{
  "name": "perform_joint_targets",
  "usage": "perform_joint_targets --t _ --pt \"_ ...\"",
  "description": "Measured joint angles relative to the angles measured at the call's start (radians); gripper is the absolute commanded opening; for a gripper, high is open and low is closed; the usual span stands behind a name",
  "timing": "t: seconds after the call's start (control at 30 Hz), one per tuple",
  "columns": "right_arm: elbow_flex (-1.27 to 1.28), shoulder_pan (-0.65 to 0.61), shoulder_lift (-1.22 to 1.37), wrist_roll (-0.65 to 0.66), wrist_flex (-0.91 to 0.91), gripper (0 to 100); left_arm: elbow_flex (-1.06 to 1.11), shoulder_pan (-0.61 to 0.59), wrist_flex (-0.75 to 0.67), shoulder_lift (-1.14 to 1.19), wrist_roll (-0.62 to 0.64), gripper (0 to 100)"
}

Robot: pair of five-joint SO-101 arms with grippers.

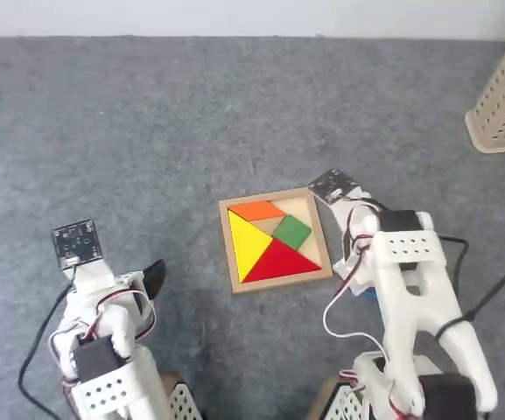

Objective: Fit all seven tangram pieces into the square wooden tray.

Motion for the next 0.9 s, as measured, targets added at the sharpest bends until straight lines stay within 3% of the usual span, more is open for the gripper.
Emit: perform_joint_targets --t 0.63,0.9 --pt "-0.068 -0.003 0.331 0.009 -0.063 24.3 0.000 0.000 0.000 0.000 0.000 35" --pt "-0.146 -0.003 0.334 0.008 -0.052 11.9 0.000 0.000 0.000 0.000 0.000 35"
